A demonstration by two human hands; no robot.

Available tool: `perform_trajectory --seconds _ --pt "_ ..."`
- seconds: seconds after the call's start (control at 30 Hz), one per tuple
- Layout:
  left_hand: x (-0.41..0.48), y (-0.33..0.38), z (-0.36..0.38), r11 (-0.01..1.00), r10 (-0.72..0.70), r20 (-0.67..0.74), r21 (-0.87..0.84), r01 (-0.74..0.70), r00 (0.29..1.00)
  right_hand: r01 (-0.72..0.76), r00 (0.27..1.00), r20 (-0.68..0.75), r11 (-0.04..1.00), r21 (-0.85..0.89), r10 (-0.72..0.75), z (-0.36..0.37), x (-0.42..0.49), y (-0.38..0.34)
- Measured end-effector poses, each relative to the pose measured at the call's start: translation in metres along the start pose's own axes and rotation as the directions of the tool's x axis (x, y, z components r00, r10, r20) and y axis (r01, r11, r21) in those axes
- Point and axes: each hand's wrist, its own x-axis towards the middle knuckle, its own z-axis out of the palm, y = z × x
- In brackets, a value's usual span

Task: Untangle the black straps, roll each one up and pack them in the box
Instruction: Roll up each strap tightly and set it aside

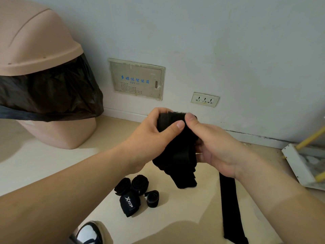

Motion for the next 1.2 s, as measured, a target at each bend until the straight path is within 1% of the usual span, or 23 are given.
perform_trajectory --seconds 0.07,0.17,0.23,0.3,0.37,0.4,0.5,0.57,0.6,0.67,0.77,0.87,0.93,1.07,1.2 --pt "0.000 0.000 0.001 0.999 -0.041 0.006 -0.018 0.041 0.999 0.026 0.999 -0.035 1.000 0.006 -0.026 0.000 0.002 0.003" --pt "0.003 0.002 -0.001 0.983 -0.180 0.032 -0.038 0.181 0.983 0.090 0.992 -0.089 0.995 0.040 -0.087 0.000 0.002 0.007" --pt "0.005 -0.001 -0.003 0.966 -0.253 0.079 -0.031 0.256 0.964 0.140 0.987 -0.086 0.989 0.037 -0.136 0.000 0.001 0.008" --pt "0.006 -0.003 -0.004 0.964 -0.265 0.076 -0.006 0.266 0.961 0.187 0.981 -0.059 0.982 -0.017 -0.187 -0.002 0.000 0.009" --pt "0.007 -0.002 -0.004 0.971 -0.239 0.024 0.023 0.239 0.971 0.231 0.972 -0.026 0.968 -0.101 -0.234 -0.006 0.002 0.011" --pt "0.006 -0.001 -0.003 0.976 -0.214 -0.006 0.038 0.214 0.977 0.239 0.971 -0.005 0.966 -0.103 -0.240 -0.007 0.003 0.011" --pt "0.004 -0.002 0.002 0.990 -0.127 -0.073 0.054 0.132 0.989 0.181 0.982 0.038 0.982 0.050 -0.183 -0.007 0.004 0.008" --pt "0.003 -0.004 0.007 0.995 -0.094 -0.100 0.035 0.098 0.991 0.151 0.988 0.009 0.982 0.110 -0.153 -0.002 0.004 0.007" --pt "0.003 -0.005 0.009 0.996 -0.081 -0.115 0.022 0.085 0.990 0.152 0.988 -0.014 0.983 0.099 -0.152 0.002 0.004 0.007" --pt "0.003 -0.004 0.012 0.998 -0.066 -0.149 0.013 0.069 0.987 0.159 0.986 -0.054 0.987 0.022 -0.158 0.009 0.005 0.009" --pt "0.003 -0.002 0.014 0.998 -0.058 -0.186 0.018 0.062 0.981 0.128 0.988 -0.077 0.990 -0.054 -0.132 0.015 0.010 0.014" --pt "-0.001 0.000 0.023 0.998 -0.066 -0.199 0.007 0.069 0.978 0.119 0.979 -0.158 0.991 -0.055 -0.126 0.017 0.013 0.014" --pt "-0.003 0.000 0.027 0.999 -0.042 -0.205 0.024 0.048 0.978 0.114 0.974 -0.191 0.993 -0.041 -0.120 0.017 0.012 0.014" --pt "0.000 0.005 0.026 0.989 0.059 -0.217 0.146 -0.027 0.974 0.069 0.992 -0.105 0.998 0.002 -0.069 0.014 0.009 0.007" --pt "0.001 0.011 0.022 0.979 0.104 -0.184 0.191 -0.069 0.977 0.056 0.998 -0.033 0.996 -0.074 -0.058 0.005 0.000 -0.005"
